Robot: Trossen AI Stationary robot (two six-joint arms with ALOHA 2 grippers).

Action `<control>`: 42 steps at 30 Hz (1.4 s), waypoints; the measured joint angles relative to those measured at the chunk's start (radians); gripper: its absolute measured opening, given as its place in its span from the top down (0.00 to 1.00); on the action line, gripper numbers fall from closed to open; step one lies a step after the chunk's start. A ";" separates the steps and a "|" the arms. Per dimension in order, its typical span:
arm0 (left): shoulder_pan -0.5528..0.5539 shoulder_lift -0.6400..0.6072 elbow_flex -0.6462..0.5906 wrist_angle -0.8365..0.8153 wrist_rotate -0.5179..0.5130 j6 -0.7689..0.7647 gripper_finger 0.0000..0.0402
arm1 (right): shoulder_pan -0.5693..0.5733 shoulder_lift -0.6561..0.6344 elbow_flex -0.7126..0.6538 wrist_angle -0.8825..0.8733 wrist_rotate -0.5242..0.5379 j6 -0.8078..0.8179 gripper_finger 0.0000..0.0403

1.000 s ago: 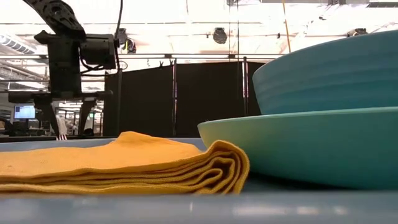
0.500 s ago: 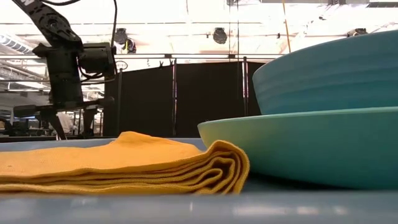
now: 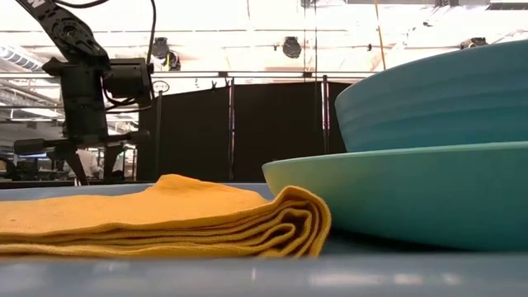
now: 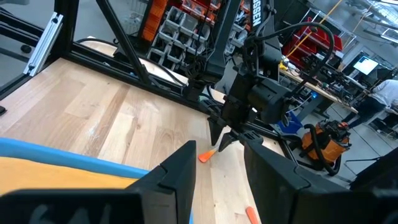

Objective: Set up tray
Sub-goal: Put the orange fork on the orange table napkin

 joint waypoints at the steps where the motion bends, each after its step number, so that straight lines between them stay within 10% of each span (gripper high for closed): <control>1: 0.004 0.000 0.000 0.000 0.002 0.004 0.75 | 0.000 0.000 0.000 0.000 0.000 0.000 0.69; 9: 0.008 0.000 0.000 0.000 -0.001 0.073 0.97 | 0.000 0.000 0.000 0.000 0.000 0.000 0.69; 42: -0.046 -0.027 0.047 -0.096 -0.025 0.251 0.99 | 0.000 0.000 0.000 0.000 0.000 0.000 0.69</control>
